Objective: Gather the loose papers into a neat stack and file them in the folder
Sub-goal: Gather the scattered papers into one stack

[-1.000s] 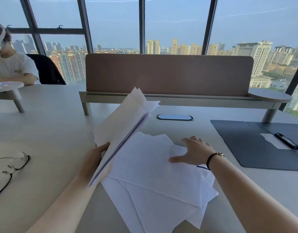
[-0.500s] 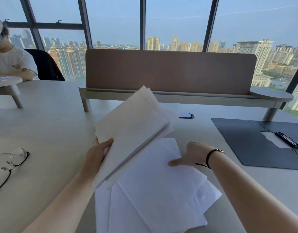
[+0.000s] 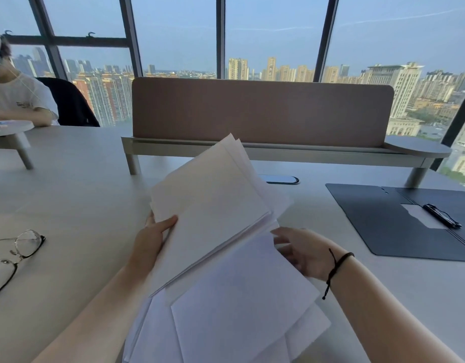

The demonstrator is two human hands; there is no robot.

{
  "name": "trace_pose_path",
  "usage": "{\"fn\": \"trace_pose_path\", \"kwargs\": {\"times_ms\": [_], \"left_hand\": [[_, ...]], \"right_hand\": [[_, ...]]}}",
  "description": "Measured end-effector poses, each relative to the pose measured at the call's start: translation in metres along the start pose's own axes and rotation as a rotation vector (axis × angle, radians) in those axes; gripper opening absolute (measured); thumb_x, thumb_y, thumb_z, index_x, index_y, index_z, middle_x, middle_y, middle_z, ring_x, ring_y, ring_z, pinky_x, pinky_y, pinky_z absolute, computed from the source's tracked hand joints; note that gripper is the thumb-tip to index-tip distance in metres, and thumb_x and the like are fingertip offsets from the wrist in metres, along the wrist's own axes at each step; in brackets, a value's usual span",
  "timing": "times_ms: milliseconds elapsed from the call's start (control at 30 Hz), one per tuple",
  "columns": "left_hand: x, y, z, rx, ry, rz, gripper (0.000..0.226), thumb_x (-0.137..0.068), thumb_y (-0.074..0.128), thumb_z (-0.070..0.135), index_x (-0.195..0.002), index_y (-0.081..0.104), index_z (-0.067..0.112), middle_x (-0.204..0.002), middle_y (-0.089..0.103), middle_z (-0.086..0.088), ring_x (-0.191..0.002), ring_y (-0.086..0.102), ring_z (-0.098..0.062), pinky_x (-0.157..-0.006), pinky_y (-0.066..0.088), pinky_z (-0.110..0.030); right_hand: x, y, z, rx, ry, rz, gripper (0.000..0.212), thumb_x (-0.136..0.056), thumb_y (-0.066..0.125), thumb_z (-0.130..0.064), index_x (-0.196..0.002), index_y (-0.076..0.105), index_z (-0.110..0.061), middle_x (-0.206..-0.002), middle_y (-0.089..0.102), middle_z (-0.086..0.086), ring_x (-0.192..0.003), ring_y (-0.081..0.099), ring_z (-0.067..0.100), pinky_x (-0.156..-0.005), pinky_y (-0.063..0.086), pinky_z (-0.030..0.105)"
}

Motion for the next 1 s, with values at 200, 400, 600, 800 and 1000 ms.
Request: {"fn": "trace_pose_path", "kwargs": {"times_ms": [200, 400, 600, 800, 1000], "left_hand": [[0.011, 0.016, 0.006, 0.033, 0.034, -0.031, 0.044, -0.092, 0.059, 0.002, -0.135, 0.055, 0.010, -0.126, 0.066, -0.014, -0.110, 0.064, -0.033, -0.099, 0.050, -0.044], [0.022, 0.014, 0.016, -0.134, 0.094, -0.048, 0.012, -0.082, 0.071, 0.006, -0.086, 0.075, 0.017, -0.081, 0.080, 0.002, -0.074, 0.068, -0.022, -0.066, 0.056, -0.028], [0.050, 0.025, 0.011, -0.227, 0.107, 0.003, 0.022, -0.076, 0.075, 0.025, -0.095, 0.079, 0.016, -0.094, 0.080, -0.002, -0.091, 0.073, -0.026, -0.088, 0.055, -0.045], [0.066, 0.053, 0.006, -0.061, -0.001, -0.072, 0.017, -0.092, 0.063, 0.006, -0.107, 0.072, 0.007, -0.107, 0.076, -0.016, -0.096, 0.070, -0.033, -0.085, 0.053, -0.043], [0.076, 0.054, 0.012, 0.109, -0.055, 0.002, 0.050, -0.087, 0.068, -0.003, -0.133, 0.052, 0.010, -0.110, 0.069, -0.019, -0.092, 0.068, -0.035, -0.086, 0.053, -0.052]], "right_hand": [[0.006, 0.037, 0.014, 0.067, -0.134, -0.189, 0.016, -0.092, 0.066, -0.006, -0.103, 0.077, -0.005, -0.104, 0.078, 0.017, -0.100, 0.074, 0.033, -0.090, 0.060, 0.043], [0.023, 0.013, 0.002, -0.005, -0.239, -0.044, 0.027, -0.098, 0.051, 0.004, -0.096, 0.075, -0.008, -0.083, 0.082, 0.001, -0.078, 0.078, 0.015, -0.069, 0.062, 0.027], [0.036, -0.022, 0.003, -0.185, -0.282, 0.131, 0.022, -0.093, 0.067, -0.014, -0.110, 0.075, -0.002, -0.089, 0.081, 0.014, -0.072, 0.077, 0.028, -0.070, 0.064, 0.039], [0.051, -0.018, -0.003, -0.245, -0.283, 0.165, 0.068, -0.076, 0.059, -0.079, -0.110, 0.077, -0.022, -0.104, 0.081, 0.003, -0.098, 0.076, 0.027, -0.097, 0.056, 0.048], [0.071, -0.016, -0.019, -0.187, -0.430, 0.106, 0.028, -0.097, 0.065, -0.025, -0.122, 0.069, -0.014, -0.102, 0.081, 0.001, -0.092, 0.077, 0.021, -0.087, 0.061, 0.041]]}}
Point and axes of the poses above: each hand's wrist, its own x-axis away from the middle knuckle, its own y-axis out of the palm, z = x × y, the point moved 8 cm from there along -x, towards the middle knuckle
